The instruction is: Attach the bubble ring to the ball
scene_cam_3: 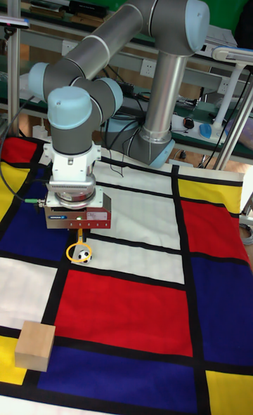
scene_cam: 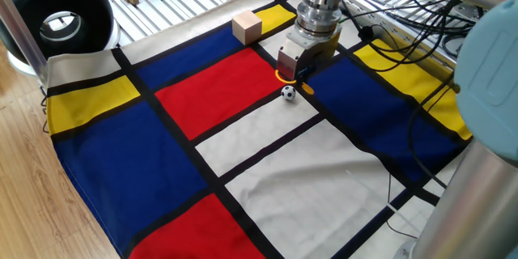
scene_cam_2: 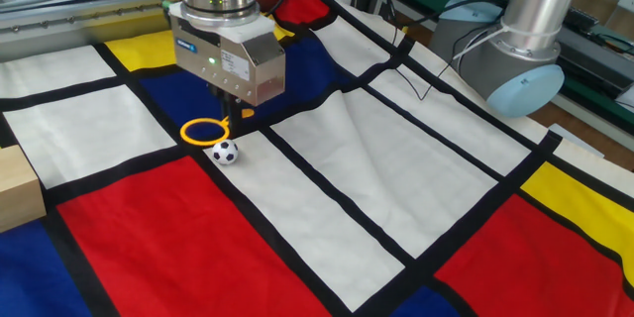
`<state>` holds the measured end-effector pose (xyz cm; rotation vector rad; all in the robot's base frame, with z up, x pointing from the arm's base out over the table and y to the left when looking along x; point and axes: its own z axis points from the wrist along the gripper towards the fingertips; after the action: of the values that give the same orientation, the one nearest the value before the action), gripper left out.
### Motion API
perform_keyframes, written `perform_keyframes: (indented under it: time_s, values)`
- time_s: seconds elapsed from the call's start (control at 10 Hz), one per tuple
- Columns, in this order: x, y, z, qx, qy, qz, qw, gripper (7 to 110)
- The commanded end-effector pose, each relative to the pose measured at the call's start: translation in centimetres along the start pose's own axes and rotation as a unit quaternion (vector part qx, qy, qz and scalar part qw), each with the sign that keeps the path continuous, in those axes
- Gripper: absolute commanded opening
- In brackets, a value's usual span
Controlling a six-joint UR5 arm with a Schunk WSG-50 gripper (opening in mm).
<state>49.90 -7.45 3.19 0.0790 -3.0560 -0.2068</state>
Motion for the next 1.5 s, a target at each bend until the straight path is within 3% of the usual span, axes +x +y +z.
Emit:
perform_keyframes:
  time_s: [0.0, 0.2, 0.3, 0.6, 0.9, 1.4]
  values:
    - [1.3, -0.1, -0.3, 0.014, 0.004, 0.010, 0.9998, 7]
    - [-0.5, -0.5, -0.3, 0.023, -0.032, 0.006, 0.9992, 7]
    - [-0.7, -0.3, -0.2, 0.023, -0.035, 0.006, 0.9991, 7]
    - [0.0, 1.6, 1.3, 0.036, -0.026, 0.026, 0.9987, 7]
    - [0.8, 1.4, 1.8, 0.056, -0.015, 0.037, 0.9976, 7]
    - [0.7, 1.5, 2.0, 0.055, -0.015, 0.041, 0.9976, 7]
